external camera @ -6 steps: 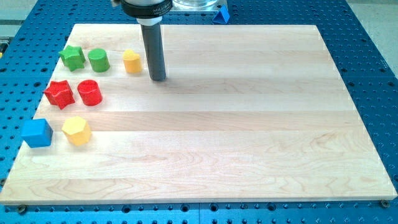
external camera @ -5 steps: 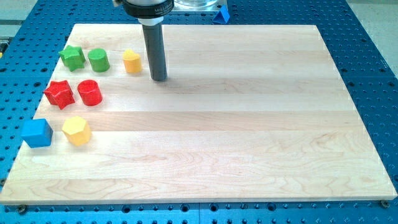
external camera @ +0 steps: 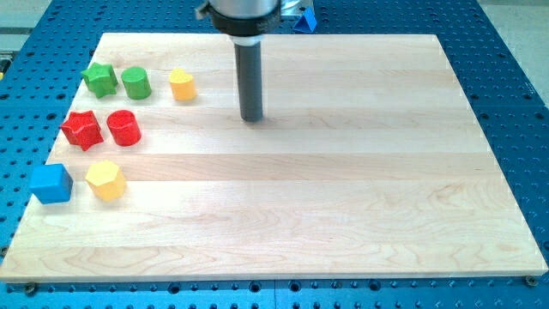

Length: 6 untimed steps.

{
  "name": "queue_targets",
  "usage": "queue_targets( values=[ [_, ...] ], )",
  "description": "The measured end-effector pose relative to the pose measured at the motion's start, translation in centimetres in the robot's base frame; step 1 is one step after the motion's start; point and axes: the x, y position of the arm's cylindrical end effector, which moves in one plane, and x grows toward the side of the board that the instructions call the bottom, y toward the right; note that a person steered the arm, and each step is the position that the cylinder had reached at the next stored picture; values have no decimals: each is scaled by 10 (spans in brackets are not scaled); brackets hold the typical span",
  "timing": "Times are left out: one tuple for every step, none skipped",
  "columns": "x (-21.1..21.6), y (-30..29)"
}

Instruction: Move the yellow hexagon at the center of the board

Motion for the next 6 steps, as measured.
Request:
queue_targets(
  values=[
    [54, -3],
    [124, -11],
    [182, -86],
    [166, -160],
    [159, -230],
    [125, -248]
  ],
)
